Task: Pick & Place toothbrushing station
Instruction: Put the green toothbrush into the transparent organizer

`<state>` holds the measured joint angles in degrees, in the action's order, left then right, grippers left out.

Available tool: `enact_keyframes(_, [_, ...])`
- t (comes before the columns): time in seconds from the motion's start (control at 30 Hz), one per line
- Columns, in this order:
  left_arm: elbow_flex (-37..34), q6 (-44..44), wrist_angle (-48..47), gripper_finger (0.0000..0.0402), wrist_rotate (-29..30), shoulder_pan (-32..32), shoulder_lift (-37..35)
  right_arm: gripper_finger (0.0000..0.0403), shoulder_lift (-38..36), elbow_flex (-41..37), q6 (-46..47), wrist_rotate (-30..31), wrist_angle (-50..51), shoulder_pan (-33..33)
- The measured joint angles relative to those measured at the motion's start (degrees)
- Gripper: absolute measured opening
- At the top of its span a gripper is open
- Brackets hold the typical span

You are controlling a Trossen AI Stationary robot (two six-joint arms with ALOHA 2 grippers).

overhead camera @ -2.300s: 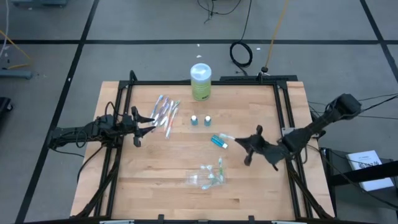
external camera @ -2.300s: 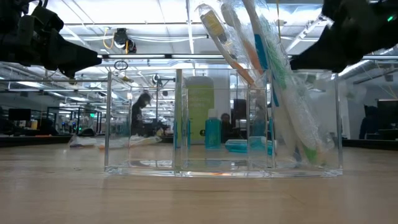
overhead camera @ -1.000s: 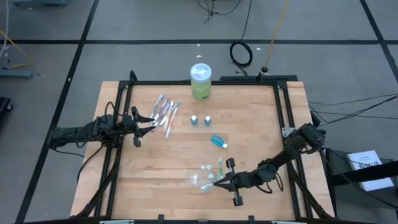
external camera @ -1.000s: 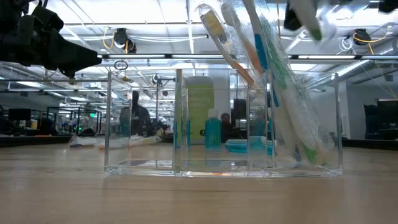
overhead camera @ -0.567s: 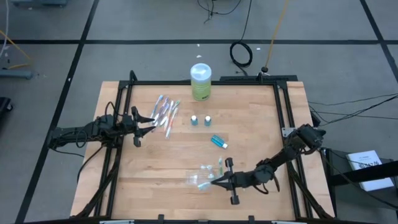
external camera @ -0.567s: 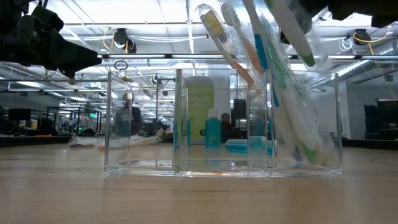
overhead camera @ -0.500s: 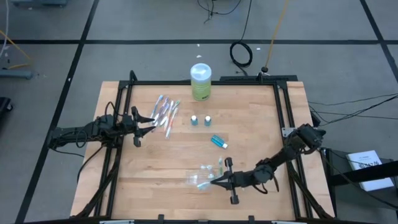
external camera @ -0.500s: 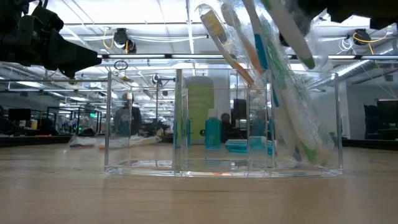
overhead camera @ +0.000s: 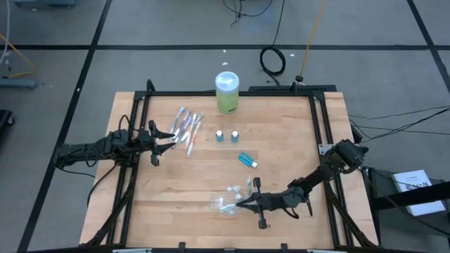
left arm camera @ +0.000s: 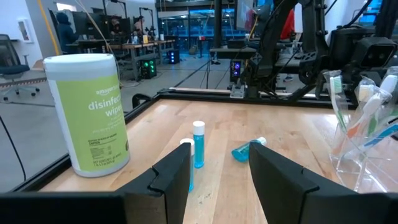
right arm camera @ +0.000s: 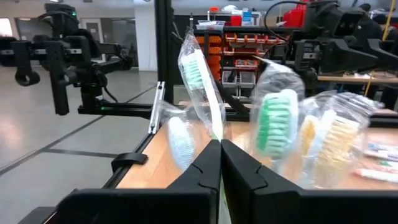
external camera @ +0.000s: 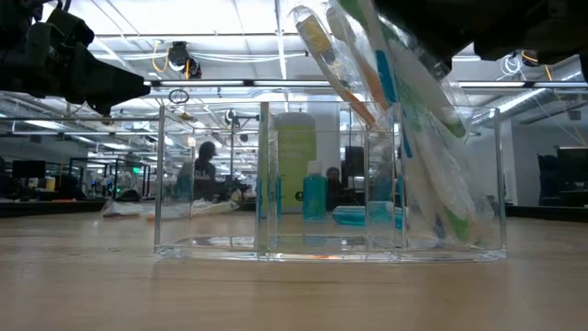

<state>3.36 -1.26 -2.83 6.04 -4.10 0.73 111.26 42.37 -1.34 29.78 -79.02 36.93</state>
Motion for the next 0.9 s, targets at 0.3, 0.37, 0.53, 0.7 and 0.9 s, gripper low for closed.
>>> enact_keyframes(0.3, [0.00,0.00,0.00,0.0166,0.00,0.00,0.01,0.0063,-0.02,0.00,-4.23,0.42,-2.89,1.22])
enact_keyframes(0.37, [0.00,0.00,0.00,0.0166,0.00,0.00,0.00,0.0080,-0.03,0.00,-4.50,0.42,-3.41,1.22])
enact_keyframes(0.53, [0.00,0.02,0.00,0.0166,0.00,0.00,0.02,0.0108,-1.55,-0.04,-7.57,0.41,-3.37,1.40])
enact_keyframes(0.7, [0.00,0.01,0.00,0.0166,0.00,0.00,0.02,0.0110,-6.86,1.52,-10.83,0.13,-1.06,1.40])
enact_keyframes(0.9, [0.00,0.00,0.00,0.0166,0.00,0.00,0.00,0.0086,-14.23,15.09,-7.35,-8.72,36.07,-1.13])
